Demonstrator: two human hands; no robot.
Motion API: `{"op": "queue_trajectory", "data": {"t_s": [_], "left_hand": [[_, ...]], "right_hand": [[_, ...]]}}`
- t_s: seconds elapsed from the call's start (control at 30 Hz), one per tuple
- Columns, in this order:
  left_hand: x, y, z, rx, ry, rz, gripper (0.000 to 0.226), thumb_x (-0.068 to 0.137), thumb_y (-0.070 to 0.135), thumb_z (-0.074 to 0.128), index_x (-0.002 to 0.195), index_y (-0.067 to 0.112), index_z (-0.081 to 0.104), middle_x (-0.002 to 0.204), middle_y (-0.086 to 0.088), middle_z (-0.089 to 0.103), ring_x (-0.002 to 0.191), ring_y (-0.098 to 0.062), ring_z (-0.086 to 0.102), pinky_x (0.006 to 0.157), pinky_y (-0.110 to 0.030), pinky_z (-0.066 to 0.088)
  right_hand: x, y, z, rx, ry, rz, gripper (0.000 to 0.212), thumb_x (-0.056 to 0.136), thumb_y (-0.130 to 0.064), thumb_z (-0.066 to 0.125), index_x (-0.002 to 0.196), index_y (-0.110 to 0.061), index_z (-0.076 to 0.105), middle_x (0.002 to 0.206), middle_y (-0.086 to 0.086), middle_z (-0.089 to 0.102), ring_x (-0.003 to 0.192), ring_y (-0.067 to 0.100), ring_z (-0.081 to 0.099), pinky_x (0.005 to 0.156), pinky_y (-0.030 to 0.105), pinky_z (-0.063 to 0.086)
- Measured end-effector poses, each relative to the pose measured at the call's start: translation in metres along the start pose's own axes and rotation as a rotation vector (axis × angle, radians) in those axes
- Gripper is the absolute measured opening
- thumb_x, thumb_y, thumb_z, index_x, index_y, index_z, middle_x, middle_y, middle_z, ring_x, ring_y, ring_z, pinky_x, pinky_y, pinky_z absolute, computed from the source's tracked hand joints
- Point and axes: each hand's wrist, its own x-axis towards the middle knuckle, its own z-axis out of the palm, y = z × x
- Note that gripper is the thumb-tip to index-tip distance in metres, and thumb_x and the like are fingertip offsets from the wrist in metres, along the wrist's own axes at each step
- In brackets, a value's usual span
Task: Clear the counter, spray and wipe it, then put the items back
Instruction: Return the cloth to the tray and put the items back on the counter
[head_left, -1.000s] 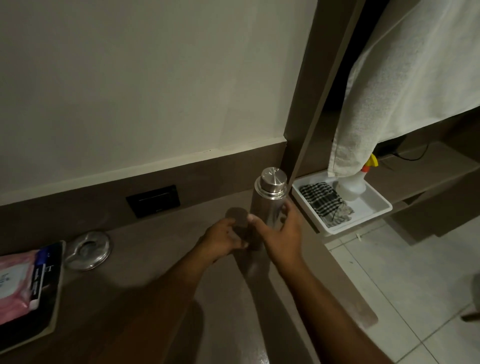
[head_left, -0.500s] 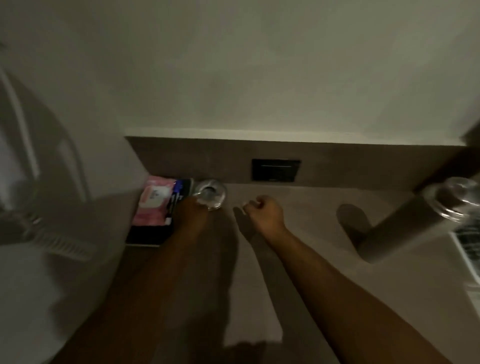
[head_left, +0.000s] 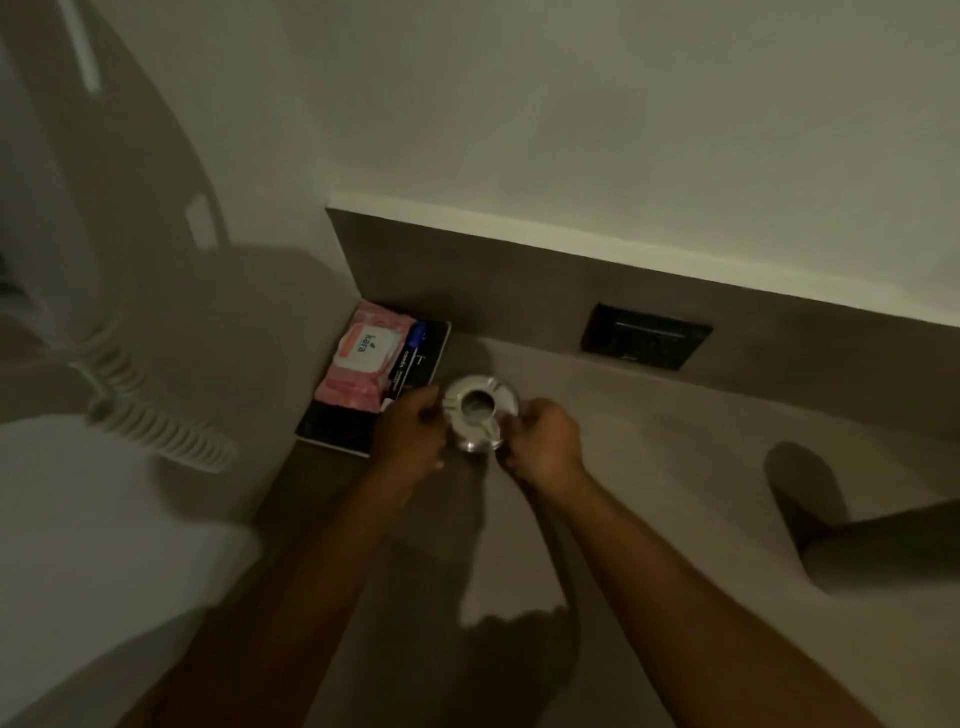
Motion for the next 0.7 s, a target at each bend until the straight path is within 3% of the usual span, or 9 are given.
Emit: {"op": "queue_trajectory", "data": {"t_s": [0.1, 0.17, 0.23, 0.3, 0.47, 0.53, 0.6, 0.7], "left_hand": [[-0.024, -0.017, 0.002, 0.007, 0.046, 0.023, 0.03, 0.094, 0.016, 0.056, 0.121, 0.028, 0.062, 0.116, -0.003, 0.067, 0.084, -0.018, 0.065, 0.046, -0.027, 0.055], [-0.032, -0.02, 0.004, 0.021, 0.056, 0.045, 0.031, 0.093, 0.014, 0.056, 0.121, 0.028, 0.063, 0.115, -0.003, 0.067, 0.085, -0.02, 0.065, 0.064, -0.037, 0.06], [-0.035, -0.022, 0.003, 0.051, 0.045, 0.047, 0.032, 0.093, 0.012, 0.056, 0.123, 0.023, 0.063, 0.12, -0.007, 0.066, 0.098, -0.026, 0.065, 0.083, -0.048, 0.058], [-0.033, -0.024, -0.001, 0.086, 0.035, 0.052, 0.031, 0.093, 0.013, 0.057, 0.123, 0.02, 0.063, 0.121, -0.008, 0.066, 0.104, -0.029, 0.064, 0.088, -0.052, 0.056], [-0.023, -0.025, -0.026, 0.259, 0.202, 0.15, 0.029, 0.091, 0.018, 0.061, 0.12, 0.014, 0.064, 0.123, -0.011, 0.064, 0.112, -0.028, 0.06, 0.087, -0.035, 0.047], [-0.012, -0.02, -0.041, 0.341, 0.314, 0.208, 0.03, 0.091, 0.021, 0.061, 0.12, 0.013, 0.061, 0.127, -0.013, 0.059, 0.118, -0.032, 0.057, 0.093, -0.039, 0.048], [0.006, -0.013, -0.053, 0.449, 0.393, 0.242, 0.037, 0.091, 0.024, 0.061, 0.126, 0.012, 0.057, 0.132, -0.014, 0.057, 0.124, -0.034, 0.053, 0.1, -0.044, 0.048], [0.033, 0.0, -0.065, 0.504, 0.435, 0.126, 0.048, 0.088, 0.037, 0.063, 0.131, 0.017, 0.053, 0.132, -0.01, 0.058, 0.121, -0.032, 0.056, 0.095, -0.046, 0.053]], "right_hand": [[-0.033, 0.012, 0.002, -0.008, 0.023, 0.018, 0.021, 0.088, -0.035, 0.062, 0.08, -0.015, 0.065, 0.085, 0.01, 0.073, 0.087, 0.029, 0.068, 0.066, 0.024, 0.037], [-0.043, 0.013, 0.005, -0.008, 0.023, 0.018, 0.023, 0.088, -0.033, 0.061, 0.087, -0.011, 0.069, 0.088, 0.011, 0.074, 0.088, 0.029, 0.068, 0.066, 0.024, 0.037], [-0.048, 0.012, 0.008, -0.021, -0.003, 0.023, 0.025, 0.089, -0.031, 0.06, 0.09, -0.009, 0.07, 0.089, 0.012, 0.074, 0.088, 0.029, 0.068, 0.066, 0.025, 0.04], [-0.05, 0.009, 0.009, -0.028, -0.018, 0.04, 0.026, 0.089, -0.031, 0.059, 0.091, -0.007, 0.071, 0.09, 0.012, 0.074, 0.089, 0.03, 0.069, 0.069, 0.027, 0.044], [-0.047, -0.023, 0.003, -0.016, 0.213, -0.004, 0.032, 0.088, -0.038, 0.064, 0.102, -0.009, 0.067, 0.1, 0.01, 0.071, 0.098, 0.03, 0.066, 0.075, 0.027, 0.043], [-0.034, -0.054, 0.01, -0.056, 0.164, -0.103, 0.031, 0.089, -0.039, 0.062, 0.101, -0.011, 0.067, 0.095, 0.006, 0.069, 0.094, 0.028, 0.066, 0.076, 0.029, 0.047], [-0.011, -0.087, 0.026, -0.094, 0.042, -0.122, 0.029, 0.09, -0.038, 0.059, 0.098, -0.011, 0.068, 0.096, 0.009, 0.071, 0.091, 0.027, 0.067, 0.08, 0.039, 0.055], [0.023, -0.119, 0.057, -0.131, -0.116, -0.06, 0.024, 0.092, -0.031, 0.059, 0.106, -0.014, 0.067, 0.104, 0.009, 0.071, 0.094, 0.025, 0.068, 0.086, 0.042, 0.057]]}}
